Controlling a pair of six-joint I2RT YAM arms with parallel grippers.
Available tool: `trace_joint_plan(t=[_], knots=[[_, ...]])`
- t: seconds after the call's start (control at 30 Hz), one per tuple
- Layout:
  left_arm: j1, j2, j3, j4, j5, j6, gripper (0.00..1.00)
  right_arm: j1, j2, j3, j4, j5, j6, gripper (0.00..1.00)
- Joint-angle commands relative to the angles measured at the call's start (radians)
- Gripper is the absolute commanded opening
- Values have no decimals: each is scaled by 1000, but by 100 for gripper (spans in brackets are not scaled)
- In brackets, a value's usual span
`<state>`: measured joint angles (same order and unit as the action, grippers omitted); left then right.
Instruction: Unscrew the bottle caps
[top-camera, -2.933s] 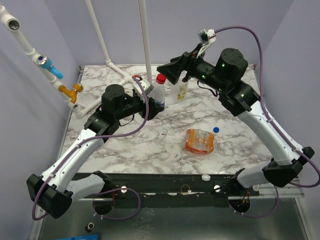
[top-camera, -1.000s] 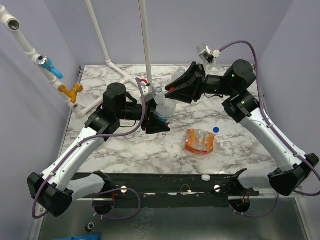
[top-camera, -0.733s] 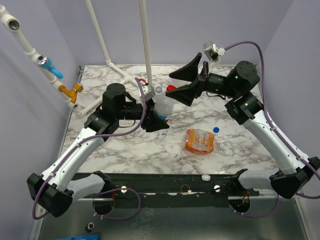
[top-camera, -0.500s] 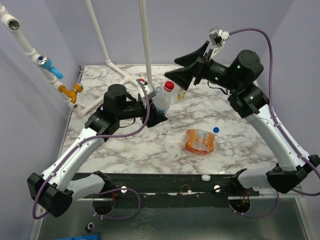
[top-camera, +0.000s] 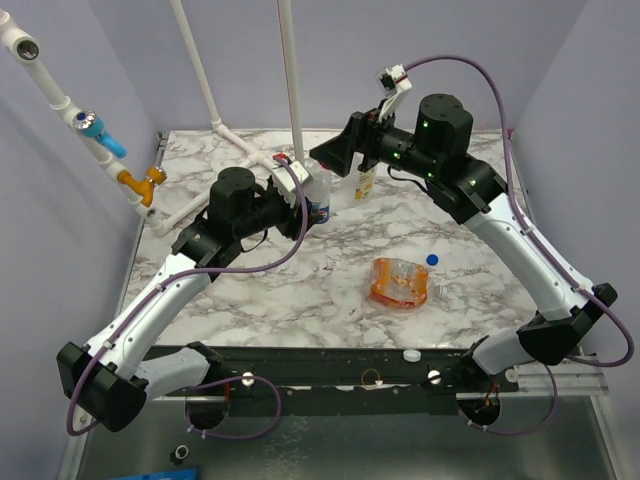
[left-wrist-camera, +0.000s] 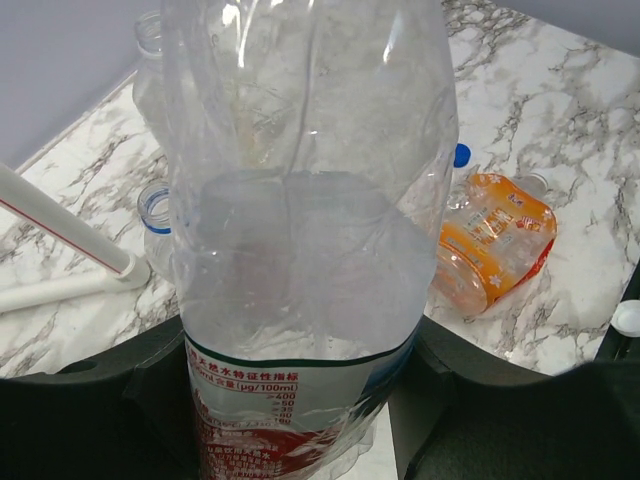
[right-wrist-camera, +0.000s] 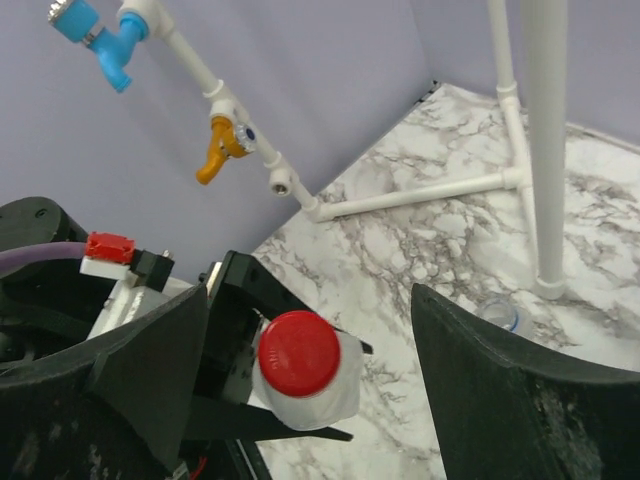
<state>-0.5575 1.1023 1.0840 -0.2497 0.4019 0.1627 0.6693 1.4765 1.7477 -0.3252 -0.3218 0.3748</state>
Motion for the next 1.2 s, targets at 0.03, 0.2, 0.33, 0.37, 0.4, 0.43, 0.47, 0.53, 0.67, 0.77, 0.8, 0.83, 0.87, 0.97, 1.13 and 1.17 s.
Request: trace_joint_plan(t=[0.03,0.2,0.33,0.37,0.4,0.43,0.47,0.53,0.67,0.77,0.8,0.83,0.87,0.97,1.13,1.17], knots=[[1,5,1,22,-52,6,0,38,10,2,-5,39,16,80],[1,2,2,25,-55,0,0,38,16,-11,3,43,31,77],[1,-3,2,26,-55,-8,0,37,21,-25,11,55,36,72],[1,-2,2,26,-55,-11,0,38,23,-26,11,58,36,70],[2,-4,2,26,-53,-15,0,37,26,-26,12,61,39,68],[1,-5,2,28,-51,-17,0,37,30,-23,11,62,40,66],[0,-7,3,29,-49,-18,0,38,36,-19,8,63,41,65],[1,-8,3,29,-48,-22,0,37,44,-11,1,64,47,61],[1,-12,2,30,-41,-35,0,37,40,-13,14,58,51,48],[1,-18,2,29,-19,-46,0,38,24,-16,28,51,44,35],[1,-20,2,31,-9,-50,0,37,16,-18,37,40,39,29],[1,-23,2,29,8,-53,0,38,6,-19,47,23,31,25],[1,-24,1,30,31,-58,0,38,-1,-25,61,1,24,23],[1,-31,-1,29,111,-80,0,37,-38,-51,110,-78,-11,18],[2,-61,-1,27,322,-146,0,35,-112,-118,208,-300,-63,17],[2,-69,0,27,390,-154,0,33,-124,-121,217,-348,-69,17]])
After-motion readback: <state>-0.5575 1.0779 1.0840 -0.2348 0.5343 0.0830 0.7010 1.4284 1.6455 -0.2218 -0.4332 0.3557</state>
